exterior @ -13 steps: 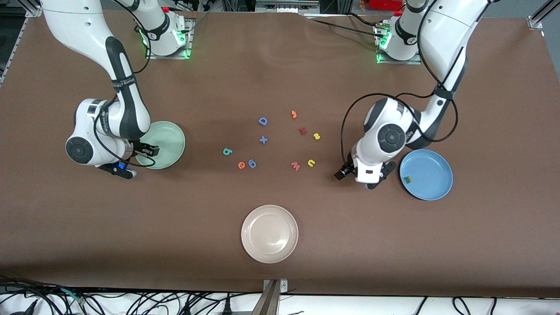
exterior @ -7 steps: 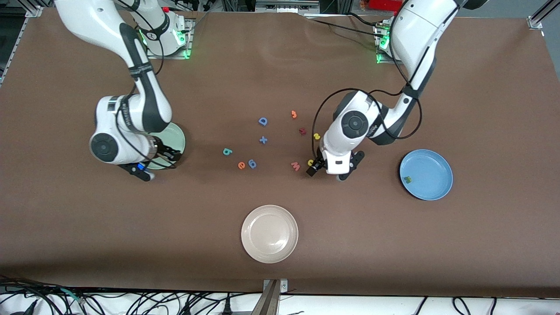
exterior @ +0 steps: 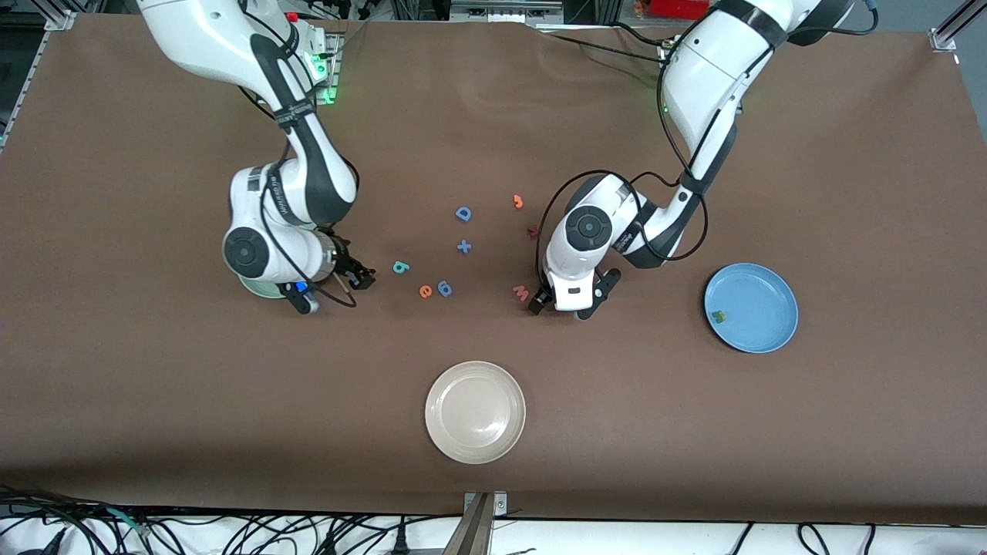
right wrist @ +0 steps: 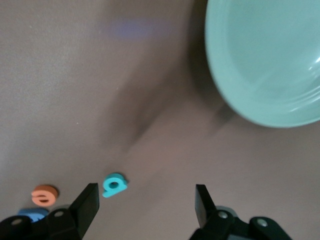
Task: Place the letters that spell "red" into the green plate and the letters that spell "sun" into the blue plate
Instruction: 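Move the right gripper and the left gripper back to the letters, then grasp the teal 'a' with the right gripper while the left gripper grasps yellow 'u'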
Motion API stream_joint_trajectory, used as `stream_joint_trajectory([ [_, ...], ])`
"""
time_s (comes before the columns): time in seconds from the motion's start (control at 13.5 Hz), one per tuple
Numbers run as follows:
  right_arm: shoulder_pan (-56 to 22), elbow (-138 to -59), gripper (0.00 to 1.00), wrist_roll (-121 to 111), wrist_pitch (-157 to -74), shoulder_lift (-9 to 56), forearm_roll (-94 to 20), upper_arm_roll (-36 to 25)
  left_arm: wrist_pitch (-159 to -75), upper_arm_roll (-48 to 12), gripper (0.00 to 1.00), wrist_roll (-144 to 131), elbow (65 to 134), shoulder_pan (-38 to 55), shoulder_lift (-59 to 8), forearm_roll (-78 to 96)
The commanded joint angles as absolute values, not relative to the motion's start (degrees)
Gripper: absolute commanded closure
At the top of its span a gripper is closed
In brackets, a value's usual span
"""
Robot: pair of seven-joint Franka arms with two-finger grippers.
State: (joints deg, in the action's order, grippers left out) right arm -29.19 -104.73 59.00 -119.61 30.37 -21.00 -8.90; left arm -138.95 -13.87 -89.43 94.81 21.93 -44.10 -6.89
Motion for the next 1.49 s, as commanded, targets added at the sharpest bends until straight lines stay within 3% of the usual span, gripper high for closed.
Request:
stream_joint_trajectory([
  [0.0,-33.6,-103.9,0.13,66.9,-123.8,33.9,-22.1,-9.1,-139.0,-13.4,0.00,-91.1,93.1,22.5,-44.9,-8.6],
  [0.3,-34.8,-103.9,0.11,72.1,-127.0,35.9,-22.5,-9.1,-139.0,-13.5,0.00,-91.9,93.2,22.5,-44.7,-8.7],
  [0.52,-35.3,-104.1,0.13,73.3,-129.0,36.6,-24.1,-9.1,-139.0,-13.5,0.11,-93.1,93.2,22.6,-44.8,-9.0],
  [0.59,-36.2,-104.1,0.13,74.1,-129.8,36.6,-24.3,-9.1,-139.0,-13.6,0.16,-93.1,93.2,22.6,-44.8,-9.0],
  [0.74,-36.4,-104.1,0.17,75.8,-130.9,37.4,-25.0,-9.1,-139.0,-13.6,0.39,-93.2,93.3,22.6,-44.8,-9.0],
  [0.97,-36.4,-104.3,0.19,75.9,-130.7,37.9,-25.1,-9.0,-140.4,-13.6,0.57,-93.4,93.4,22.6,-44.8,-9.1],
  [1.04,-36.4,-104.3,0.21,77.1,-130.5,37.9,-25.1,-9.1,-140.5,-13.6,0.59,-93.8,93.6,22.6,-44.9,-9.1],
  [1.41,-36.5,-104.3,0.59,77.1,-130.5,38.0,-25.0,-9.1,-140.7,-13.6,0.65,-93.3,93.8,22.2,-44.9,-9.1],
])
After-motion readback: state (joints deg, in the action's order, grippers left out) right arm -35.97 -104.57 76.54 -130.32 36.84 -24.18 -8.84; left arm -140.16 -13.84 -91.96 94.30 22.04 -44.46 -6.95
